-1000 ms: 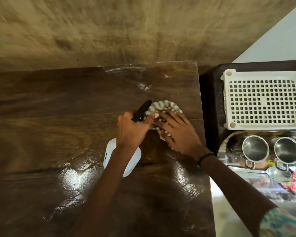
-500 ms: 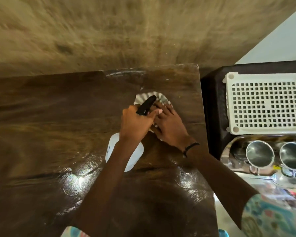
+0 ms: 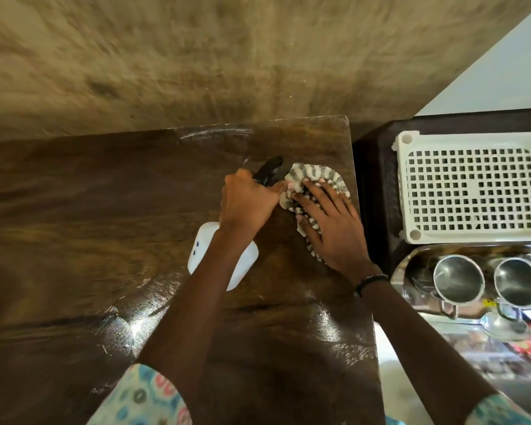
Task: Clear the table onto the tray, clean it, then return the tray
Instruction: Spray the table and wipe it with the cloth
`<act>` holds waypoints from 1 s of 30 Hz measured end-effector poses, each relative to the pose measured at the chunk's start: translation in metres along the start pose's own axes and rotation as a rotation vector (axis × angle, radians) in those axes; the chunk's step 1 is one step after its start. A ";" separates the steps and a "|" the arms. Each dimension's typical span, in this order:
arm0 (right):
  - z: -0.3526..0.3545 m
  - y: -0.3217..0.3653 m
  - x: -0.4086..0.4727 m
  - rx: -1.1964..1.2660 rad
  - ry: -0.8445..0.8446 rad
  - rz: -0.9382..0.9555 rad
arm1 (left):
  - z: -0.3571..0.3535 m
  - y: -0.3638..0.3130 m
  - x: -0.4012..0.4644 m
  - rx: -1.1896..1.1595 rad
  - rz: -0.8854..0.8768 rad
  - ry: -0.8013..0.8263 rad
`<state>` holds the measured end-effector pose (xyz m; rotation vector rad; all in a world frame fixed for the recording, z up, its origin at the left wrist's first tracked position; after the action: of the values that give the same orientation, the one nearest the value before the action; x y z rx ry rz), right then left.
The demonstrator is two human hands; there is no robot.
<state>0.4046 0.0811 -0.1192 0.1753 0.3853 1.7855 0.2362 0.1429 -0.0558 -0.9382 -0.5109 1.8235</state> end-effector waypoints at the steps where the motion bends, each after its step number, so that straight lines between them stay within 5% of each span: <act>1: 0.001 -0.002 0.003 0.007 -0.005 -0.002 | 0.003 0.002 0.001 -0.001 0.019 -0.009; 18: 0.019 -0.027 0.088 -0.031 -0.102 -0.192 | 0.075 0.047 0.015 -0.128 0.187 -0.069; 30: -0.054 0.169 0.186 -0.072 0.095 0.163 | 0.112 0.085 -0.002 -0.265 0.227 -0.093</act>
<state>0.1866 0.2165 -0.1267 0.0724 0.3828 1.9707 0.0996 0.1119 -0.0459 -1.1302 -0.7426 2.0446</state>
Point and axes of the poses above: each hand's wrist, its own x-axis towards the middle knuckle, its own z-axis out of the back of the hand, y = z × x, the point moved 2 cm from there along x, towards the middle knuckle
